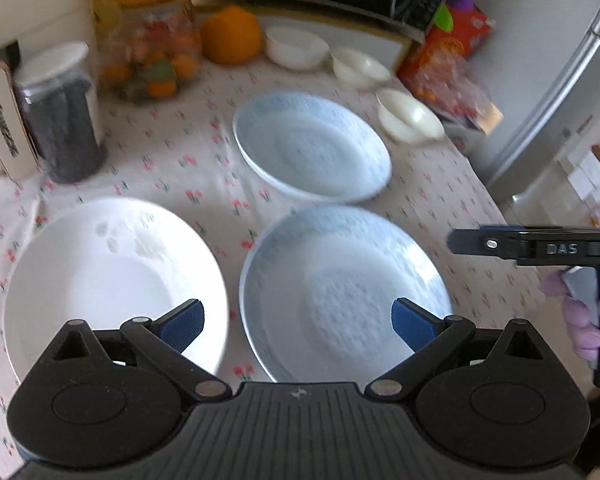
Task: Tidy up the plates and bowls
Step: 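Move the left gripper back to the rim of the large blue-patterned plate, then close the left gripper on the large blue-patterned plate rim and lift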
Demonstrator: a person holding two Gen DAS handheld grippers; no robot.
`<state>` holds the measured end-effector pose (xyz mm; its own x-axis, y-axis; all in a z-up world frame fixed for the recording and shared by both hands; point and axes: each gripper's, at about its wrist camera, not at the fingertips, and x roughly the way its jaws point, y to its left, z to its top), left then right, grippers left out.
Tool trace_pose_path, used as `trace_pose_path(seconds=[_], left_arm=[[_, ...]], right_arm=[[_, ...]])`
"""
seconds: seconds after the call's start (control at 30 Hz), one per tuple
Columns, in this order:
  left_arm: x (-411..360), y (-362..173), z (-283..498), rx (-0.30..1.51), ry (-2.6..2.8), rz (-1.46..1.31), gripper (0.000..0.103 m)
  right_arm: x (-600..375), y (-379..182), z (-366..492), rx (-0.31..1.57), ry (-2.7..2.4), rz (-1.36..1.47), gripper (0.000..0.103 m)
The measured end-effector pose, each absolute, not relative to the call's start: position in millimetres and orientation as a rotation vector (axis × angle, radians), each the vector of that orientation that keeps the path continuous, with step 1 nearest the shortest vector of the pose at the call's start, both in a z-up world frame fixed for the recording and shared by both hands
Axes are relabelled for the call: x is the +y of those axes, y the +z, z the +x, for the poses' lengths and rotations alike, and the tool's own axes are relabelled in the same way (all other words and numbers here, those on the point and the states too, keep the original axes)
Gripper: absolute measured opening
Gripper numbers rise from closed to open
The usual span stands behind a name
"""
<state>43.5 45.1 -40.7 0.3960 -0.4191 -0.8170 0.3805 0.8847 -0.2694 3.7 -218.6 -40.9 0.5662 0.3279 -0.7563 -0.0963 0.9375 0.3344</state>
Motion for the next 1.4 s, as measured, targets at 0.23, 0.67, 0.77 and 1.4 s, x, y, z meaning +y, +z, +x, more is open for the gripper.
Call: trace_pose_path(seconds=[0.23, 0.67, 0.77, 1.4], left_arm=[[48, -48, 42, 1.143, -0.531, -0.099, 0.09], [52, -68, 44, 1.257, -0.511, -0.154, 0.05], [54, -72, 45, 1.26, -0.494, -0.149, 0.043], [59, -79, 45, 1.252, -0.484, -0.107, 0.018]], right_arm=[[-208, -47, 2, 0.983, 0.27, 0.269, 0.087], [-204, -69, 6, 1.053, 0.318, 0.36, 0.085], [-204, -72, 7, 1.043, 0.334, 0.367, 0.068], [-201, -84, 8, 1.05, 0.354, 0.364, 0.019]])
